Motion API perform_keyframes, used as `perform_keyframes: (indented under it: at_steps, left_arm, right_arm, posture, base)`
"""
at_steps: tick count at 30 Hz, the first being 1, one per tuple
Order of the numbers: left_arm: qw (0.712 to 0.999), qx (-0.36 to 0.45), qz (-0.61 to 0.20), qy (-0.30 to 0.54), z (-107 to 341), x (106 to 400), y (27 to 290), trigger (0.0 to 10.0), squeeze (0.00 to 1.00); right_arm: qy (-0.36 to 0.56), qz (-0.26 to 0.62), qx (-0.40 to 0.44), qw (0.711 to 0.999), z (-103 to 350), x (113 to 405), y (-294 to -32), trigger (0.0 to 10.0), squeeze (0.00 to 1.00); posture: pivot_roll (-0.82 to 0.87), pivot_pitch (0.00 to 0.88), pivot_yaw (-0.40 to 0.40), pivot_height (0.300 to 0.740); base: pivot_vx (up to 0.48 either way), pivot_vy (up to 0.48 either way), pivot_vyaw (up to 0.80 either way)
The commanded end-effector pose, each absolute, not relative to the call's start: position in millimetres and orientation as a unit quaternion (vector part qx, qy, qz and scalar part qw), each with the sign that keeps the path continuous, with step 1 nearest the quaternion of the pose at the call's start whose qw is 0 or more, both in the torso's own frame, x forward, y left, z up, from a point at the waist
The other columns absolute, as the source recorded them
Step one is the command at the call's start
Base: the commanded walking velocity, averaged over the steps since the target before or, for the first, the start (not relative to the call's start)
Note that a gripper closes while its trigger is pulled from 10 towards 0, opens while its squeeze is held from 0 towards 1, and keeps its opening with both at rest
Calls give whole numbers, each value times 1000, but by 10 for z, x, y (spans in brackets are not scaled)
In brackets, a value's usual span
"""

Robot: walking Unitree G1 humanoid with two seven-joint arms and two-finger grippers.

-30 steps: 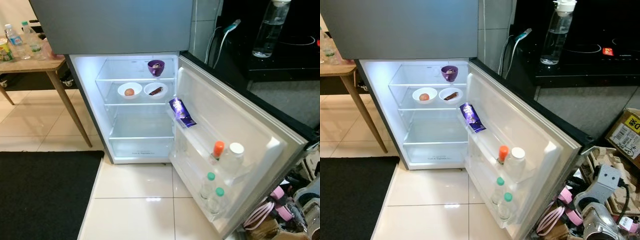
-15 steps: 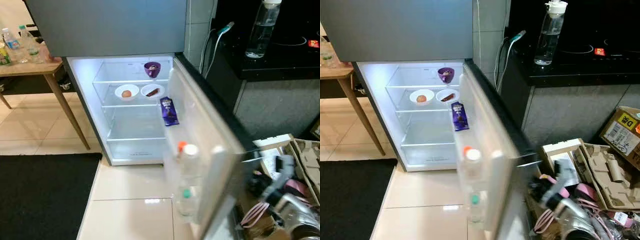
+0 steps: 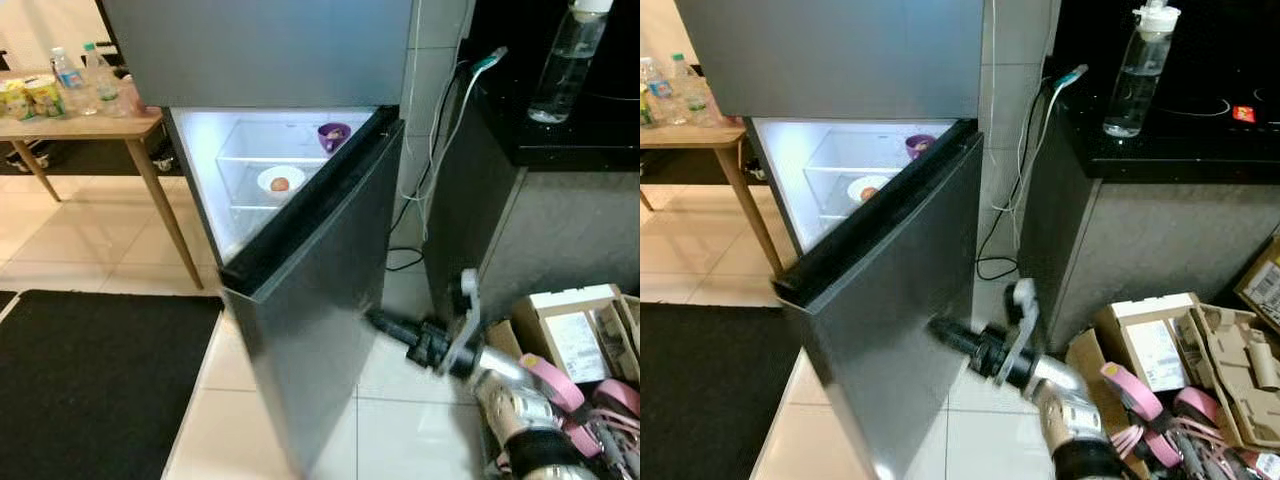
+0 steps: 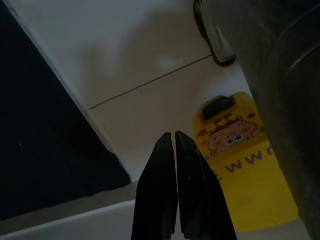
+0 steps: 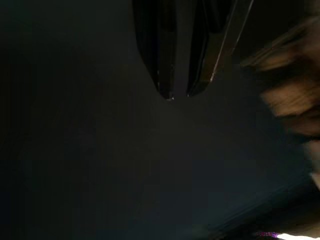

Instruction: Restocking fridge

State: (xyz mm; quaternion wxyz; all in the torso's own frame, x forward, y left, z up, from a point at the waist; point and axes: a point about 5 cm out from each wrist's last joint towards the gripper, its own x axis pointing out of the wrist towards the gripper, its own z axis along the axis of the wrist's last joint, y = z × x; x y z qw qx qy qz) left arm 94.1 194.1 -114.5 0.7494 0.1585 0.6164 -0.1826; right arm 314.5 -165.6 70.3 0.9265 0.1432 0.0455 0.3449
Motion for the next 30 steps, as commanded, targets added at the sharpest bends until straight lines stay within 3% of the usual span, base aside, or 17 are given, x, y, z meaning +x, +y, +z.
perform_keyframes:
  at_steps: [1,5,11,16,18,19,20,24,30]
  left_arm:
    - [759,151,-180,607,-1136,994,1908,10000,0]
    - [759,151,-180,607,-1138,991,1903,10000,0]
    - [759,150,-180,607,-1139,989,1897,10000,0]
    - [759,150,-181,607,-1141,986,1892,10000,0]
    - [759,150,-181,607,-1141,985,1892,10000,0]
    - [759,151,-181,607,-1141,985,1894,10000,0]
    - [759,151,-181,607,-1141,985,1894,10000,0]
    - [758,152,-182,607,-1140,984,1896,10000,0]
    - [758,153,-182,607,-1139,989,1896,10000,0]
  right_arm:
    - [88,259,115,955,520,3100,-1818,10000,0]
    - [160,162,48,972,317,3012,-2002,10000,0]
    - [235,61,-23,970,27,2792,-2219,10000,0]
    - [375,4,-14,927,-477,2198,-2429,10000,0]
    - [391,2,-11,920,-533,2104,-2447,10000,0]
    - [422,-17,7,906,-657,1872,-2482,10000,0]
    - [422,-17,7,906,-657,1872,-2482,10000,0]
    - [496,-24,-27,867,-864,1421,-2510,10000,0]
    - [541,-29,-38,840,-969,1141,-2499,10000,0]
  posture:
    - [-99,0,14,740]
    - [-97,0,12,740]
    - [-94,0,10,740]
    - [-94,0,11,740]
    - [-94,0,11,740]
    - [-94,0,13,740]
    - [-94,0,13,740]
    - [-92,0,14,740]
    - [-94,0,16,740]
  base:
    - [0,0,0]
    - [0,0,0]
    - [0,0,0]
    - [0,0,0]
    - [0,0,0]
    - [0,0,0]
    - [0,0,0]
    - [0,0,375]
    - [0,0,750]
